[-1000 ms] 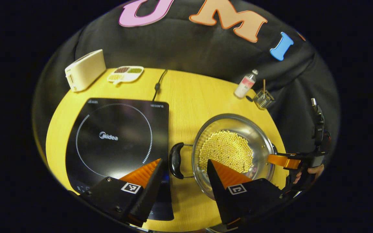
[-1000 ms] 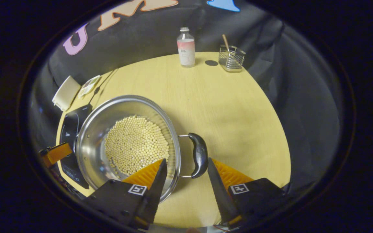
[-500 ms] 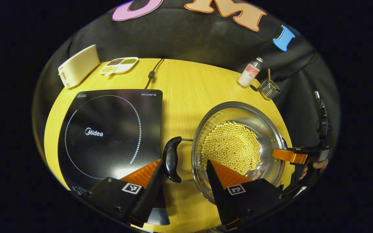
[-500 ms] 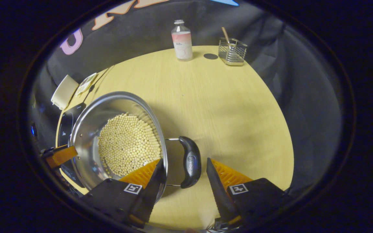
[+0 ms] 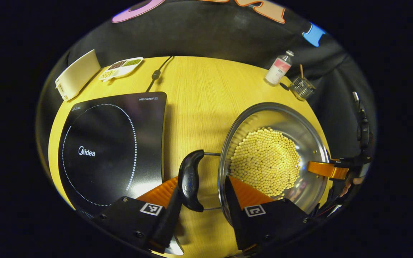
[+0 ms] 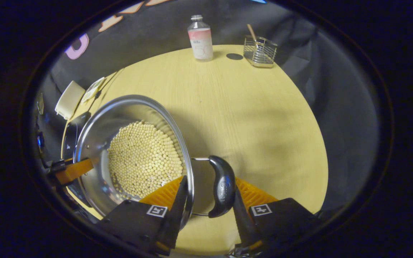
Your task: First push the handle of the pot to place it horizontally, then grasp the pot with both hands and set it on the induction cooktop.
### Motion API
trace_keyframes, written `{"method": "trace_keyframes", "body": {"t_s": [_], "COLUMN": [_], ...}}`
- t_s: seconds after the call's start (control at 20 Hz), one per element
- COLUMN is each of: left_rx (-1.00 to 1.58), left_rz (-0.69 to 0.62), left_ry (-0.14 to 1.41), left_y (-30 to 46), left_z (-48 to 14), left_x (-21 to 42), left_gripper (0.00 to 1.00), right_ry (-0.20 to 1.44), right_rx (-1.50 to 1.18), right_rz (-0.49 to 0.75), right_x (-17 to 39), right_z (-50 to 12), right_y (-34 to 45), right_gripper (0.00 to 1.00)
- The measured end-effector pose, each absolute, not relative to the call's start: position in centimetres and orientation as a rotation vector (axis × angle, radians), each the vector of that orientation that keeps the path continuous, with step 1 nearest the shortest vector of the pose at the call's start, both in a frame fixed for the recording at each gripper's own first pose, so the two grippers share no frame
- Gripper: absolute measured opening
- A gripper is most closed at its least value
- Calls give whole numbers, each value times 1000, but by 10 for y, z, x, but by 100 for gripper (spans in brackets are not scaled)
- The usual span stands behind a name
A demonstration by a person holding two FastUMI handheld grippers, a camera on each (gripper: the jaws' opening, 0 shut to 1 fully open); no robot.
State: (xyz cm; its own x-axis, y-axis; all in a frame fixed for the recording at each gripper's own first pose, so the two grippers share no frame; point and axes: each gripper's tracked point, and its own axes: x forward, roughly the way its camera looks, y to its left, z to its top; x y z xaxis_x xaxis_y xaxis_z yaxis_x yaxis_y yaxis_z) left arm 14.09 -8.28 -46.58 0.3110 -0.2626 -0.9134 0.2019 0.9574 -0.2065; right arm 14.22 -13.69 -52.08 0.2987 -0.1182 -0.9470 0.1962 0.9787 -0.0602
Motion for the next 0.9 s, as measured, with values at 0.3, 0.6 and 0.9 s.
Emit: {"method": "trace_keyframes", "body": {"t_s": [0.3,0.6,0.9], "left_rx": [-91,-185,-219], "left_rz": [-305,-289,-260], "left_ry": [1245,1272,1257], "left_y": [-86,-88,-75], "left_z": [-466,-466,-444], "left_x": [142,143,137], "left_gripper": [61,55,54], "right_ry": [1276,1272,1249], "right_rx": [133,184,186], "right_rz": [-232,-229,-191], "right_x": [143,137,141], "right_z": [-520,-495,-487], "right_y": [-137,-132,-121], "right_gripper": [55,55,45]}}
